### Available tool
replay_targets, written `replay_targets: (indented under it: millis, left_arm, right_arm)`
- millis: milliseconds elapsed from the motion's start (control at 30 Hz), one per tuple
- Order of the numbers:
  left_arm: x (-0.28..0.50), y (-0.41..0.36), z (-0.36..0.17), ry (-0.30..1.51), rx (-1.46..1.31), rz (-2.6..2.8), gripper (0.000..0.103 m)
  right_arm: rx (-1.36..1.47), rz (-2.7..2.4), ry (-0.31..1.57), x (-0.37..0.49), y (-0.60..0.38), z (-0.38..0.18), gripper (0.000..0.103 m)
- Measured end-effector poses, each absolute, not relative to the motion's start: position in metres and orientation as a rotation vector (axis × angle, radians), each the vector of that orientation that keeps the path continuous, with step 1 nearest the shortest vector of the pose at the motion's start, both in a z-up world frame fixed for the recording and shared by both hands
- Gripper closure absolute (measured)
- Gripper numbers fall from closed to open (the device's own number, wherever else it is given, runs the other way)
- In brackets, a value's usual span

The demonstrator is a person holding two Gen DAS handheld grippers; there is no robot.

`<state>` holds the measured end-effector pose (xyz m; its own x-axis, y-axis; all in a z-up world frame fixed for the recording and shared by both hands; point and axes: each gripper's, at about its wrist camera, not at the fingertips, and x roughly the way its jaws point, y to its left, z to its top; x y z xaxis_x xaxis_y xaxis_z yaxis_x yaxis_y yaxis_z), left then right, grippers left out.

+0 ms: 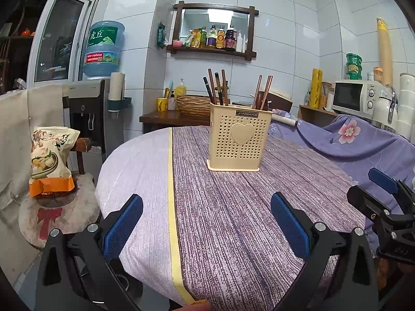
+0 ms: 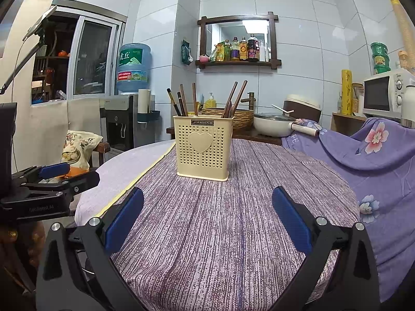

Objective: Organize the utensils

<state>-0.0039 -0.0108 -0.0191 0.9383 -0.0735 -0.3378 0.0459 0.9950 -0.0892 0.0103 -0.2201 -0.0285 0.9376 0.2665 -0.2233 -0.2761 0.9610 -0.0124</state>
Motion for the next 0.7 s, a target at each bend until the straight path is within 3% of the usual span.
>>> replay_targets:
  millis: [700]
  left_arm:
    - [-0.0031, -0.0098, -0.0227, 0.361, -0.103, -0.064, 0.006]
  right_arm:
    - [-0.046, 0.283, 0.233, 0.0113, -0.2233, -0.031, 0.006]
